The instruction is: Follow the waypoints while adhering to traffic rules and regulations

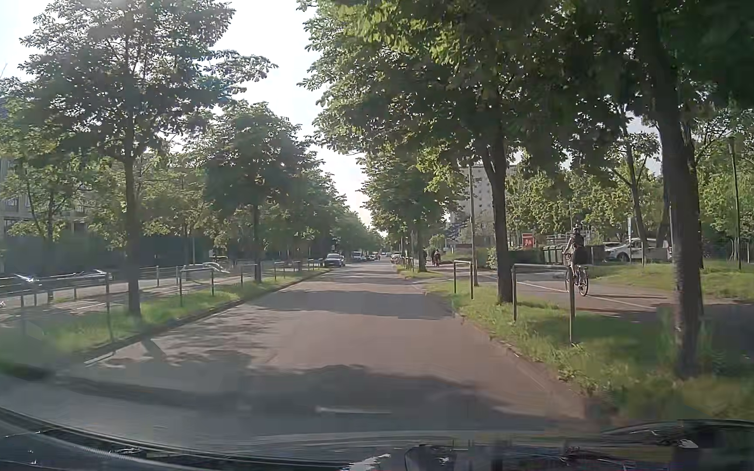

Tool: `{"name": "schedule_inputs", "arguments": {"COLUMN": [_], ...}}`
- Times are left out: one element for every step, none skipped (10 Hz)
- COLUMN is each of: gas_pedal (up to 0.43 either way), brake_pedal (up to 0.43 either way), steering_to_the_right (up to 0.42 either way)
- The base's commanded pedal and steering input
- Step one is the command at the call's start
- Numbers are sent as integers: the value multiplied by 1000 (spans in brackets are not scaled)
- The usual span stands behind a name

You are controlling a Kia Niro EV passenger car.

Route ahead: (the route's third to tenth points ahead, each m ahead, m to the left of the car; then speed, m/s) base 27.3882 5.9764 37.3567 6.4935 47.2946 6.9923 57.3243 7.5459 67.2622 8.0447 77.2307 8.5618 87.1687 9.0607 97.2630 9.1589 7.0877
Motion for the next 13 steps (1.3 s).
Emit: {"name": "schedule_inputs", "arguments": {"gas_pedal": [0, 0, 0, 0, 8, 20, 20, 28, 39, 39, 47, 59, 59], "brake_pedal": [0, 0, 0, 0, 0, 0, 0, 0, 0, 0, 0, 0, 0], "steering_to_the_right": [-15, -15, -15, -15, -15, -15, -15, -15, -15, -15, -15, -15, -15]}}
